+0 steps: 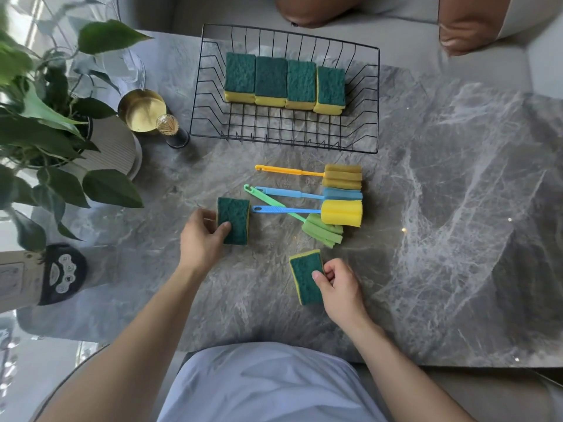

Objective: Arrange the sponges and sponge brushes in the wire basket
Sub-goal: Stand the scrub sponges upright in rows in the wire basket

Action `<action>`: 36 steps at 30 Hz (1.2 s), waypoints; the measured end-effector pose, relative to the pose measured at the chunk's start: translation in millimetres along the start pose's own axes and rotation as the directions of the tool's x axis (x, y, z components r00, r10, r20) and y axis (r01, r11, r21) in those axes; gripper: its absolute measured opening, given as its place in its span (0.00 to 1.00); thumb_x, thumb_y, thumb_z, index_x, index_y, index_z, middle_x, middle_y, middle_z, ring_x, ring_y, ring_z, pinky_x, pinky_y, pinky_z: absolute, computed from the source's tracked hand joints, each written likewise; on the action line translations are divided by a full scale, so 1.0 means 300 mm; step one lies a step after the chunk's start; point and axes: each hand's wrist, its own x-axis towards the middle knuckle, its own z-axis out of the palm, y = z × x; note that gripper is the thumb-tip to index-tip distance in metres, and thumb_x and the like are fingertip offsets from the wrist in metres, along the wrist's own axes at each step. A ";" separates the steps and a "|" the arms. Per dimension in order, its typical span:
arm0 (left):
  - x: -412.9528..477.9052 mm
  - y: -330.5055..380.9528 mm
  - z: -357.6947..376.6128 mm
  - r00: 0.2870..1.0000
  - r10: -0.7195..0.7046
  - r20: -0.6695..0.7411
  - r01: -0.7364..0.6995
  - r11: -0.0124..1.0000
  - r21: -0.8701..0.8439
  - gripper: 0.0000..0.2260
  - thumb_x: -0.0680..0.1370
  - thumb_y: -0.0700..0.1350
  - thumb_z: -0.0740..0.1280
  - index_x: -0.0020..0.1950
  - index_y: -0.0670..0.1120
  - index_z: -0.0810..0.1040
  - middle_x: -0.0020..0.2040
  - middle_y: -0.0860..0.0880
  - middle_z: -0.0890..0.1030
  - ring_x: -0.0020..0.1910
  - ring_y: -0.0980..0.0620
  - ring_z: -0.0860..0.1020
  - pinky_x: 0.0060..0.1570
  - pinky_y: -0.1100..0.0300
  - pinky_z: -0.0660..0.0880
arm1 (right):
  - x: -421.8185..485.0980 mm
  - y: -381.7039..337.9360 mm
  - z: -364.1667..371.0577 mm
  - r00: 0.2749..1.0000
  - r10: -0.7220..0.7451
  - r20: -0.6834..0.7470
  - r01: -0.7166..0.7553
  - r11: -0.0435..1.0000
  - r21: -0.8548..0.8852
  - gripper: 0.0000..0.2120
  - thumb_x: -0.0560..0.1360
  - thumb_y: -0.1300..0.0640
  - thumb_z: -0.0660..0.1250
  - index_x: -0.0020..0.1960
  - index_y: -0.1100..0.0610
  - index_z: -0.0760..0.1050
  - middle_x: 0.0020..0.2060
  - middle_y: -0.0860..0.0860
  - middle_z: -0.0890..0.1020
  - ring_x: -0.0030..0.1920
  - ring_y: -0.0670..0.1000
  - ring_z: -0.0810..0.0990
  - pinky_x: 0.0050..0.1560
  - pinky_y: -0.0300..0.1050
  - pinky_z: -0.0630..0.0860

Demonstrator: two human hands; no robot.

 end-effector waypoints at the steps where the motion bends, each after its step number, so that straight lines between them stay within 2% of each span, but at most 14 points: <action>1: -0.008 0.011 -0.007 1.000 0.000 -0.002 0.000 0.999 -0.033 0.09 0.77 0.45 0.73 0.53 0.46 0.76 0.41 0.49 0.81 0.41 0.47 0.81 0.45 0.48 0.79 | -0.002 -0.025 -0.007 1.000 -0.001 0.012 0.001 0.999 0.039 0.08 0.76 0.57 0.71 0.44 0.58 0.73 0.38 0.52 0.76 0.39 0.53 0.74 0.42 0.48 0.71; 5: -0.027 0.095 -0.051 0.999 0.054 0.007 -0.052 0.979 -0.197 0.07 0.78 0.43 0.73 0.52 0.49 0.78 0.39 0.47 0.80 0.37 0.51 0.79 0.42 0.49 0.78 | 0.019 -0.162 -0.064 0.998 -0.061 0.008 0.057 0.972 0.228 0.09 0.77 0.56 0.70 0.43 0.54 0.71 0.34 0.45 0.75 0.34 0.41 0.72 0.36 0.33 0.69; 9: 0.021 0.267 -0.093 0.988 0.155 0.006 -0.146 0.941 -0.306 0.06 0.79 0.42 0.72 0.54 0.48 0.78 0.43 0.45 0.83 0.38 0.54 0.79 0.40 0.55 0.77 | 0.141 -0.358 -0.156 0.982 -0.142 -0.124 0.178 0.915 0.361 0.08 0.78 0.59 0.70 0.44 0.59 0.71 0.35 0.47 0.73 0.34 0.40 0.70 0.38 0.34 0.68; 14: 0.171 0.511 -0.106 0.976 0.219 -0.022 -0.211 0.907 -0.364 0.08 0.79 0.43 0.71 0.57 0.43 0.79 0.50 0.38 0.84 0.43 0.50 0.80 0.44 0.53 0.77 | 0.406 -0.583 -0.265 0.952 -0.181 -0.248 0.267 0.887 0.378 0.07 0.78 0.58 0.69 0.47 0.59 0.71 0.35 0.45 0.72 0.32 0.37 0.70 0.36 0.31 0.67; 18: 0.363 0.646 -0.096 0.981 0.193 -0.028 -0.189 0.905 -0.381 0.10 0.79 0.43 0.71 0.58 0.41 0.78 0.53 0.38 0.84 0.52 0.41 0.84 0.55 0.46 0.81 | 0.642 -0.703 -0.293 0.968 -0.130 -0.215 0.206 0.900 0.383 0.09 0.79 0.54 0.67 0.46 0.57 0.70 0.37 0.46 0.70 0.35 0.45 0.68 0.37 0.38 0.67; 20: 0.470 0.695 -0.084 0.985 0.169 -0.029 -0.167 0.904 -0.395 0.09 0.79 0.43 0.70 0.57 0.40 0.79 0.53 0.39 0.85 0.53 0.41 0.84 0.56 0.45 0.82 | 0.749 -0.753 -0.282 0.979 -0.090 -0.183 0.155 0.914 0.375 0.11 0.79 0.52 0.67 0.43 0.55 0.68 0.37 0.48 0.71 0.36 0.48 0.68 0.38 0.45 0.67; 23: 0.597 0.751 -0.059 0.991 0.132 -0.004 -0.123 0.914 -0.387 0.02 0.79 0.41 0.71 0.47 0.45 0.79 0.49 0.43 0.85 0.50 0.44 0.85 0.45 0.54 0.84 | 0.877 -0.814 -0.242 0.987 -0.070 -0.142 0.117 0.927 0.355 0.15 0.79 0.52 0.66 0.38 0.53 0.64 0.35 0.51 0.69 0.35 0.51 0.67 0.35 0.45 0.64; 27: 0.707 0.777 -0.028 0.996 0.090 -0.001 -0.086 0.943 -0.323 0.06 0.78 0.40 0.71 0.42 0.46 0.78 0.48 0.41 0.85 0.50 0.42 0.86 0.53 0.45 0.83 | 0.993 -0.853 -0.184 0.994 -0.046 -0.097 0.075 0.947 0.313 0.16 0.80 0.51 0.64 0.37 0.53 0.63 0.32 0.49 0.66 0.32 0.50 0.65 0.32 0.43 0.63; 33: 0.786 0.790 -0.030 0.991 0.137 -0.007 -0.137 0.977 -0.162 0.06 0.78 0.43 0.72 0.51 0.42 0.79 0.49 0.40 0.85 0.48 0.43 0.85 0.50 0.43 0.84 | 1.093 -0.890 -0.129 0.995 -0.058 -0.081 0.080 0.950 0.302 0.15 0.81 0.51 0.63 0.39 0.54 0.64 0.33 0.49 0.67 0.35 0.51 0.68 0.37 0.43 0.67; 36: 0.806 0.783 -0.034 0.989 0.144 -0.020 -0.145 0.980 -0.138 0.06 0.78 0.44 0.72 0.49 0.42 0.79 0.49 0.41 0.85 0.48 0.43 0.85 0.51 0.44 0.83 | 1.121 -0.915 -0.103 0.994 -0.066 -0.087 0.088 0.953 0.290 0.15 0.80 0.50 0.63 0.39 0.54 0.65 0.34 0.49 0.68 0.35 0.52 0.69 0.42 0.45 0.72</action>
